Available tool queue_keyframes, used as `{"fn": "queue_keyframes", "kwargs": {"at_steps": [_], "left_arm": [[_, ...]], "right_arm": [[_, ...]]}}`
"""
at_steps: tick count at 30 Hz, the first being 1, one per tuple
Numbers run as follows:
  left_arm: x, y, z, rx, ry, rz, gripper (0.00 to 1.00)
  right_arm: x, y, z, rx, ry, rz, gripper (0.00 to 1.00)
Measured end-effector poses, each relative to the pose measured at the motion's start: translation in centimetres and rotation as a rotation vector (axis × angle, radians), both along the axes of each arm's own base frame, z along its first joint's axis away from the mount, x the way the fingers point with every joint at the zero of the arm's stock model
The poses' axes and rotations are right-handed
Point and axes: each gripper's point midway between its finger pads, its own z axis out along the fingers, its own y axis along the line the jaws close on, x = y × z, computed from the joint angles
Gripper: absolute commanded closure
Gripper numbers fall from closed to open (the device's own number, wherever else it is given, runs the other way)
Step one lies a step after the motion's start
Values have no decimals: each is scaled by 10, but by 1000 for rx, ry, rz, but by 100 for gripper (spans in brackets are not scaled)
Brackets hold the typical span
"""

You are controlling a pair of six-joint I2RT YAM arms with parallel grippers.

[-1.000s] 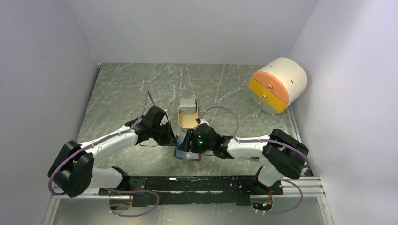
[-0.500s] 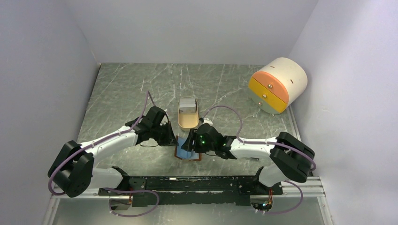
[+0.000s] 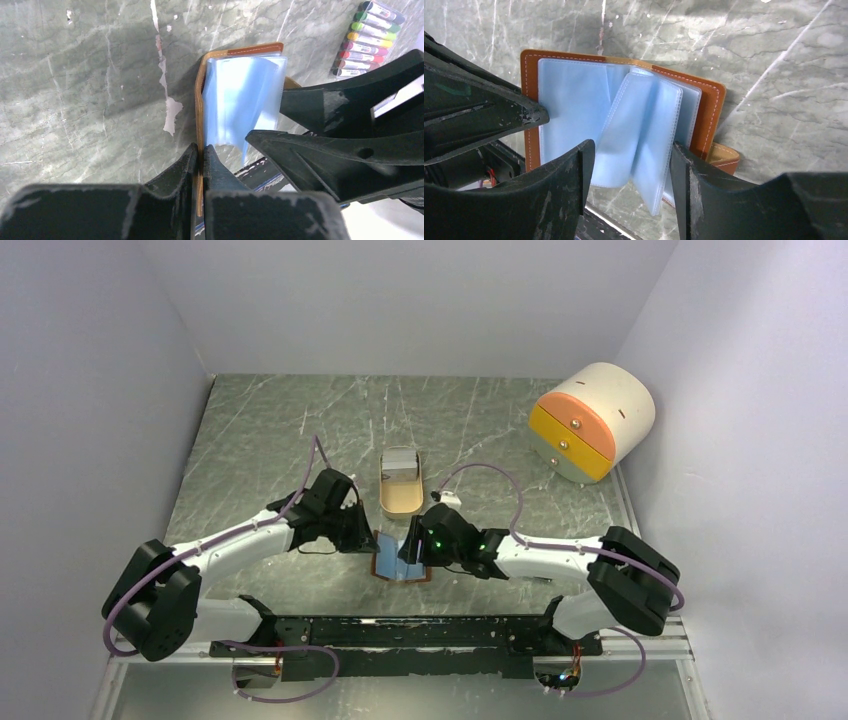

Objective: Put the credit cards into the card holder
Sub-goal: Turn over the card slot in the card holder.

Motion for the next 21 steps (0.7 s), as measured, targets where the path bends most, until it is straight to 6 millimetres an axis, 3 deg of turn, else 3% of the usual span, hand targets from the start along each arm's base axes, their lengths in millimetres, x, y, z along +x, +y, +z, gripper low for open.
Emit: {"fn": "queue_keyframes", "kwargs": {"at_steps": [14, 21], "left_arm": [[-3, 3, -10, 12, 7, -1, 91], [-3, 4, -10, 15, 6, -4, 91]], "right_arm": [[7, -13, 7, -82, -50, -3, 39], [16, -6, 20, -97, -90, 15, 39]]}}
